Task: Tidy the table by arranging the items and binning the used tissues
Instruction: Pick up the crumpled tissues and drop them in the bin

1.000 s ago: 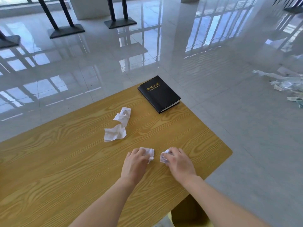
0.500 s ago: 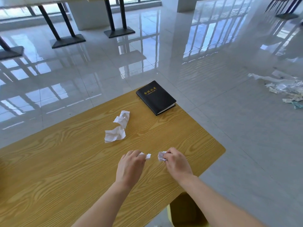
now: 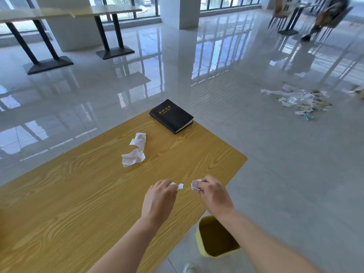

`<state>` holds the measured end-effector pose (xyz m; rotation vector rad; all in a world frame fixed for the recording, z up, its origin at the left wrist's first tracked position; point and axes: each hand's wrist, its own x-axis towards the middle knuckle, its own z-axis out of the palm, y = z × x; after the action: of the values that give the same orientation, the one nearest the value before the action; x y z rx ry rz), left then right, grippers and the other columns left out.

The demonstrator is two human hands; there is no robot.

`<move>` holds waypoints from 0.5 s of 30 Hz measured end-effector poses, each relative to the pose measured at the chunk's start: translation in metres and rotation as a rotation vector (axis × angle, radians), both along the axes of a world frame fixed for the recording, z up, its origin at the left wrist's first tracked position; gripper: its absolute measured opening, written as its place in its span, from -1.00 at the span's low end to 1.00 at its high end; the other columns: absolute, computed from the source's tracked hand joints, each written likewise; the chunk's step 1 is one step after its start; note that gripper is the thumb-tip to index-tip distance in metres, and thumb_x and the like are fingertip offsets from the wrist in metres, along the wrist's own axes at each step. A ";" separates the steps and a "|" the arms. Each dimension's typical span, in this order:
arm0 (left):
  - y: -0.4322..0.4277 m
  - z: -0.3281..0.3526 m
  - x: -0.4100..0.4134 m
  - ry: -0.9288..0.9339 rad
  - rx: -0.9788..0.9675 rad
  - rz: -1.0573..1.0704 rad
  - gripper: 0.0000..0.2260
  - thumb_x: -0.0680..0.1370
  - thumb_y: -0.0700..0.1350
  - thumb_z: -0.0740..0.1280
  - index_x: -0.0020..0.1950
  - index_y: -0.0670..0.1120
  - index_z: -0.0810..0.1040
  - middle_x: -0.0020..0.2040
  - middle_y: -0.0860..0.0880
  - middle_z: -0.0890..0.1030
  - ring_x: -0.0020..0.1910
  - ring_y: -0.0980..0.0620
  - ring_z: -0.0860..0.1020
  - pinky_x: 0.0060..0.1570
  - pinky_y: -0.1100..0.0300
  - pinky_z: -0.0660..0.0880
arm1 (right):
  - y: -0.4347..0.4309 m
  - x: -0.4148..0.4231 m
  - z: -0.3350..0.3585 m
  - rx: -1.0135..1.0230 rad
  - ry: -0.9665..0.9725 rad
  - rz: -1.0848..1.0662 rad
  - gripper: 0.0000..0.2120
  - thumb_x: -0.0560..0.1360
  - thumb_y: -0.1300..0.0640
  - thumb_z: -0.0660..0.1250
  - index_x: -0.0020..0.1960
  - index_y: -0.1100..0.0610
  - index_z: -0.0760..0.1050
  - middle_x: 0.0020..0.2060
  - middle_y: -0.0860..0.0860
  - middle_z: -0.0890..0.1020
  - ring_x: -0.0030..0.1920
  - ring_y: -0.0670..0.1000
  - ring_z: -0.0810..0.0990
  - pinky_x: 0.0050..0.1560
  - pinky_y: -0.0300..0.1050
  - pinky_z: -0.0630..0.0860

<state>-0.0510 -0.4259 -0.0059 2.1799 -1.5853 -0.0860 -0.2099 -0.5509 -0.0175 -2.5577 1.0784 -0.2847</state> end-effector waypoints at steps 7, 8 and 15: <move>0.016 0.011 -0.023 0.008 0.031 -0.103 -0.83 0.63 -0.13 0.23 0.00 -0.07 0.62 -0.07 0.01 0.62 -0.11 -0.03 0.54 -0.24 0.00 0.52 | 0.035 -0.030 0.016 -0.005 0.031 -0.067 -0.78 0.61 0.18 0.23 0.16 0.07 0.62 0.01 0.04 0.55 -0.04 0.08 0.56 -0.10 -0.10 0.54; 0.017 0.013 -0.027 0.011 0.026 -0.111 -0.84 0.62 -0.14 0.24 0.00 -0.07 0.62 -0.08 0.02 0.62 -0.12 -0.02 0.54 -0.25 0.00 0.52 | 0.036 -0.034 0.017 -0.005 0.032 -0.080 -0.78 0.62 0.17 0.23 0.17 0.08 0.61 0.02 0.04 0.55 -0.04 0.07 0.56 -0.10 -0.13 0.53; 0.005 0.016 -0.058 0.037 -0.026 -0.180 -0.84 0.61 -0.17 0.27 0.03 -0.07 0.65 -0.07 0.02 0.64 -0.08 -0.01 0.58 -0.19 0.04 0.55 | 0.033 -0.070 0.021 -0.040 0.024 -0.135 -0.79 0.62 0.10 0.22 0.13 0.09 0.61 -0.02 0.04 0.56 -0.12 0.03 0.53 -0.18 -0.21 0.43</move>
<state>-0.1093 -0.4212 0.0104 2.0003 -1.7482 -0.1589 -0.2796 -0.5183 0.0033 -2.5331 1.2692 -0.3133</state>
